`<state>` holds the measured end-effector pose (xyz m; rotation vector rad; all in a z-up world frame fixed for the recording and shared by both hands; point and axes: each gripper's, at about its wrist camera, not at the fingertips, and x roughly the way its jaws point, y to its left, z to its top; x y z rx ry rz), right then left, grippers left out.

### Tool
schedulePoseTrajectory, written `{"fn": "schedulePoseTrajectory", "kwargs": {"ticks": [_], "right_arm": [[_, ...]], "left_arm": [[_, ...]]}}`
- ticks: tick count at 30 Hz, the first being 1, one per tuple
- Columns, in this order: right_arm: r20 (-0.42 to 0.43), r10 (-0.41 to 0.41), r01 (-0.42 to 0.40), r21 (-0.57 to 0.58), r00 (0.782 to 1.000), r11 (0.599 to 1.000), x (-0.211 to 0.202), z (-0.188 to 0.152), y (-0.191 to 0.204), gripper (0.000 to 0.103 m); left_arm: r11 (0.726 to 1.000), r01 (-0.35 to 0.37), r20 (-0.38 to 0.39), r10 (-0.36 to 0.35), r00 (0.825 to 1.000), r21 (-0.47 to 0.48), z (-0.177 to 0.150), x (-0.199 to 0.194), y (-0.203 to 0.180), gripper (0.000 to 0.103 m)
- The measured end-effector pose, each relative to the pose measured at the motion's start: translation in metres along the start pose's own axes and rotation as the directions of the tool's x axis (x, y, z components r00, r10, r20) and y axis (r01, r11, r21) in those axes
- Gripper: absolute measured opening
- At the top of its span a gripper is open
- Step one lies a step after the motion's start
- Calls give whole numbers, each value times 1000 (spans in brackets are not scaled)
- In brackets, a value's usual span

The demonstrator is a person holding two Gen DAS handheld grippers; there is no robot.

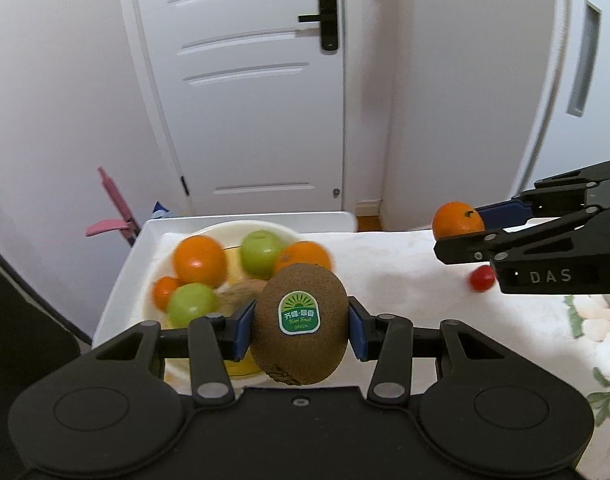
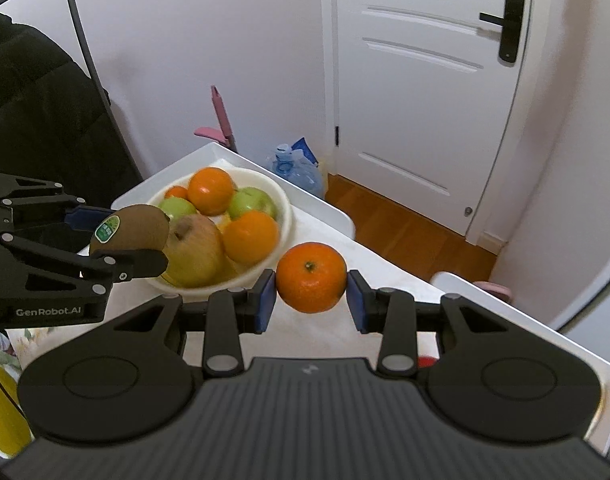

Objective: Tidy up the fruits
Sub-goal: 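Carry the kiwi and mandarin over the duck plate with both tools, then release the kiwi onto the plate with the left tool while the right tool releases the mandarin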

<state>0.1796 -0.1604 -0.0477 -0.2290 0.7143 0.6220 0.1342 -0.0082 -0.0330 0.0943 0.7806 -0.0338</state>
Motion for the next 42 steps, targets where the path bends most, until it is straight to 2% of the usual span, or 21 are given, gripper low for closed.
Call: {"fn": "schedulePoseTrajectory", "kwargs": {"ticks": [11,21,31,42], "right_arm": [[-23,19,-19,7,1000,1000,52,29,48,53],[-34,40,-40,16,999,999,97,50,74,53],[-52,52,-51,20,997,999,123,58,87,53],[-69,50,-49,22,996,999,130,55,86,53]], "left_arm": [[999,-21,-25,20,999,-41,-5,25,76,50],[997,-34,-47,31,998,-75,-9,54,120,50],[992,-26,-63,18,998,-123,-13,77,134,51],[985,-24,-33,19,999,-170,-8,80,136,51]]}}
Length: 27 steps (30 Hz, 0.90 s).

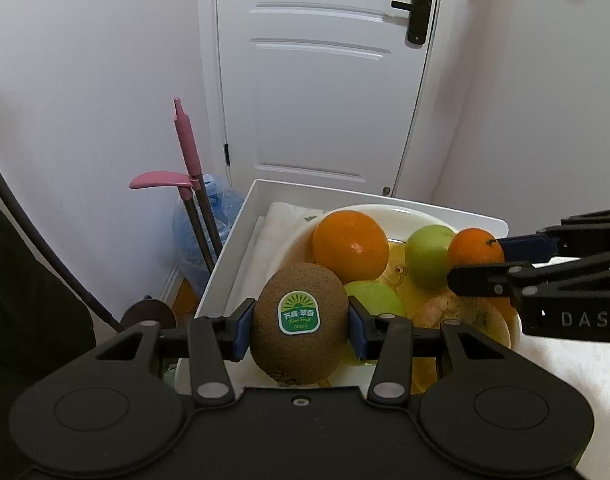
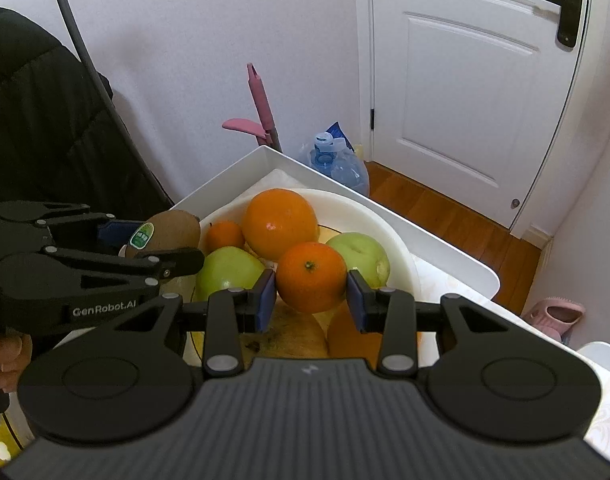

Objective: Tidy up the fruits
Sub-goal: 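Release the kiwi onto the plate with the left tool while the right tool releases the mandarin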

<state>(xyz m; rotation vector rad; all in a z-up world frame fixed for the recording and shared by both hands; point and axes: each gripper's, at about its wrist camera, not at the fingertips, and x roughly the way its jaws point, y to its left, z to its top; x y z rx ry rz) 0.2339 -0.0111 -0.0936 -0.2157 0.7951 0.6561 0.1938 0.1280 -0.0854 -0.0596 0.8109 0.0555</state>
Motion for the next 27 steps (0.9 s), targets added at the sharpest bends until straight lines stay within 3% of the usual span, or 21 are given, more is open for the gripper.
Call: {"fn": "schedulePoseTrajectory", "kwargs": {"ticks": [10,13,15,17,27], "right_arm": [[-2,-1,1,-2,1000,1000,2,2,1,53],[-3,6,-6,-4,1000,1000,3,2,3,53],[-3,9,-9,-8,1000,1000,4,3,5,53],[-5,13,-13,-11,1000,1000,5,3,5,53],[-9,21,-22,-26,1000,999,9,10,11,53]], "left_arm": [[999,2,0,-2,1000,-45,-2,2,3,53],[999,-12,5,12,1000,-42,-4,2,4,62],[999,-19,5,19,1000,-44,-5,2,5,73],[998,11,-2,-11,1000,-56,-6,1,7,82],[1000,0,20,0,1000,-8,-11,-18,1,84]]}}
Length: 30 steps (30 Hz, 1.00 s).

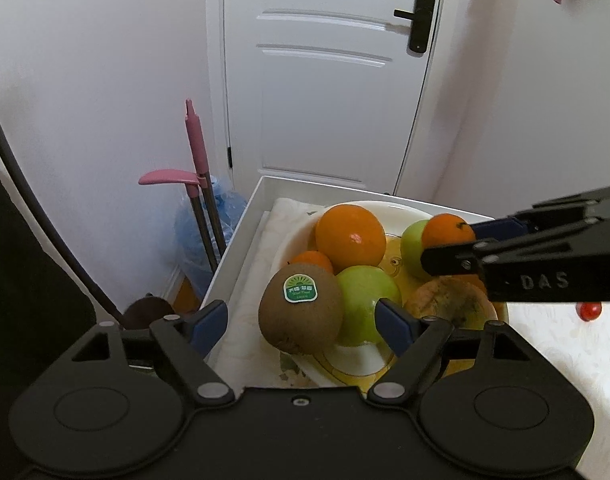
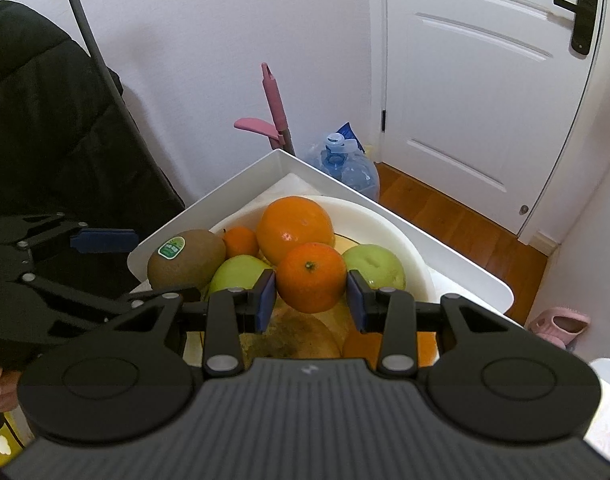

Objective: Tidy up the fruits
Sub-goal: 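Release the kiwi onto the plate with the left tool while the right tool releases the mandarin, then move both tools back over the two red tomatoes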

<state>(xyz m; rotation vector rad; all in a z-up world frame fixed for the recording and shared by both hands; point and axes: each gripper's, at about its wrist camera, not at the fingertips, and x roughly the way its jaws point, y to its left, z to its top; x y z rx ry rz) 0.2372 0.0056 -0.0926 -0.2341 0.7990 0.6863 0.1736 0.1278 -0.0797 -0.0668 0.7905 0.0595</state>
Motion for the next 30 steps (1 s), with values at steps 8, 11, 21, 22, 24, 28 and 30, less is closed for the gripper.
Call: {"fn": "schedulePoseTrajectory", "kwargs": {"ticks": [8,11,21,22,24,28,30], "right_arm": [[-30,-12,13,35,999,999,17,1,-2,57],[2,-18,18,43,1000,999,12,-1,-1,96],[79,-69,66,41,994,997,-19,-9,5,103],[83,-68,64,51,994,997,-23,-10,5,103],[91,-73,67,67,993,995,-33,-11,4,103],[103,-96,88,81,990,993,-58,-15,2,103],[110,-109,100,85,988,991,-73,-18,0,103]], "left_arm": [[999,-18,9,18,1000,41,-3,-5,-3,84],[999,-20,11,20,1000,49,-5,-7,-3,84],[997,-27,24,25,999,69,-8,-21,-10,85],[997,-27,28,25,999,71,-8,-23,-11,85],[997,-28,34,25,999,76,-8,-29,-14,85],[996,-35,44,32,999,82,-7,-45,-24,85],[996,-35,51,30,998,84,-7,-55,-31,85]]}}
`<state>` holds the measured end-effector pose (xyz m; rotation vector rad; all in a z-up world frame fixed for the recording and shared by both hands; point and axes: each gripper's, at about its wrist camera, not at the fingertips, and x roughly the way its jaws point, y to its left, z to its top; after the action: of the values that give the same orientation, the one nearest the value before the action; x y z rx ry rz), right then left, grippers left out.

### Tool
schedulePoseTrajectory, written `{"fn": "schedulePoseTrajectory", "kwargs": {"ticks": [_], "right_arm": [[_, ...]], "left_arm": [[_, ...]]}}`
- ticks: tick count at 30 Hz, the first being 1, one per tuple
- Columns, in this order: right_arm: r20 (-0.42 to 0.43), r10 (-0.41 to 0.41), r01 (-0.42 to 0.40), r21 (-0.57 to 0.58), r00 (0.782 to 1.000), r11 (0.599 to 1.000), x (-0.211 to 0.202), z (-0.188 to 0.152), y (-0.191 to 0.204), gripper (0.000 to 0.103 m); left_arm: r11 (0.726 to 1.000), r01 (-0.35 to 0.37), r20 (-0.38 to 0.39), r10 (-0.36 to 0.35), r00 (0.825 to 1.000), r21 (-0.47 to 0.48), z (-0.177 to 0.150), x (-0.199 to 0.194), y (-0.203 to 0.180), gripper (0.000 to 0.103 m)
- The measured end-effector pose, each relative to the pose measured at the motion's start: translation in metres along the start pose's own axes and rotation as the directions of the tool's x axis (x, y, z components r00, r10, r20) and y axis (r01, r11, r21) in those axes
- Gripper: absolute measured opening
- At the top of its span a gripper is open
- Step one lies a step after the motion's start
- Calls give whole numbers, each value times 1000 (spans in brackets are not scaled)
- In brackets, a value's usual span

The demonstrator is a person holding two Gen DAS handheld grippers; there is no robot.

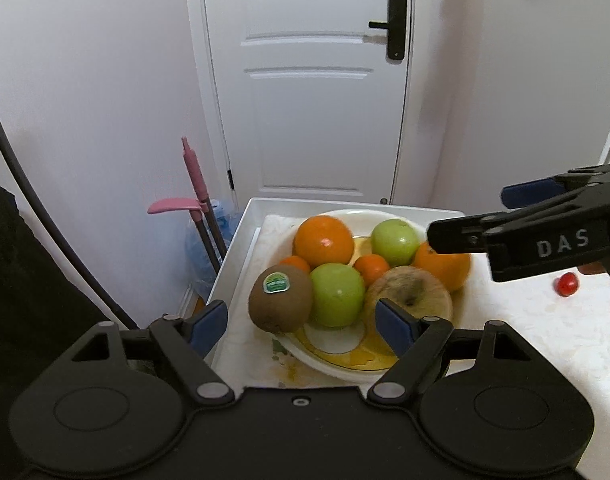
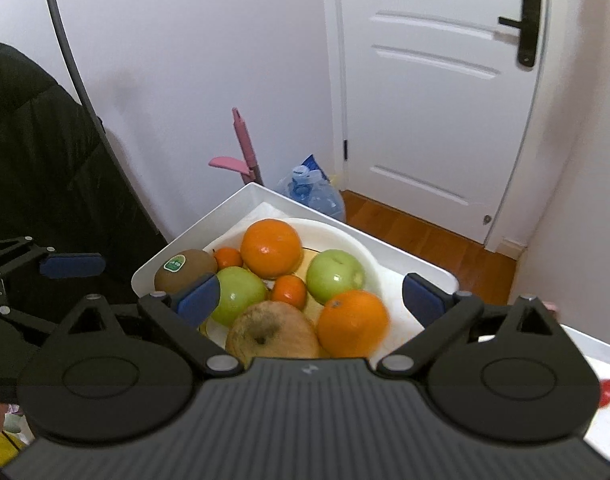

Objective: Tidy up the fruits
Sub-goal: 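Move both tools back over the two red tomatoes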

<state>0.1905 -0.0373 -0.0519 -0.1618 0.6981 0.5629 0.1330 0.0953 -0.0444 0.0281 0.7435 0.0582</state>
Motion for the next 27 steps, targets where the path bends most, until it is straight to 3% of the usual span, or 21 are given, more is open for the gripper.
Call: {"fn": "schedulePoseTrajectory", "kwargs": {"ticks": [3,6,18,27], "right_arm": [[13,-21,21,13,1000,1000,-24,-3,-8,103],[26,-37,37,33,999,999,-50,-9,-19,103],[27,-154,151,98,988,984,-145,-47,-100,103],[-7,-217,216,136,976,967,-172,-83,-176,103]], "left_arm": [[1000,-10,10,10,1000,9,2,-15,-12,97],[1000,-13,30,12,999,21,4,-32,-27,99],[996,50,46,-54,998,75,16,-62,-117,99],[987,120,13,-122,992,106,15,-43,-196,99]]}}
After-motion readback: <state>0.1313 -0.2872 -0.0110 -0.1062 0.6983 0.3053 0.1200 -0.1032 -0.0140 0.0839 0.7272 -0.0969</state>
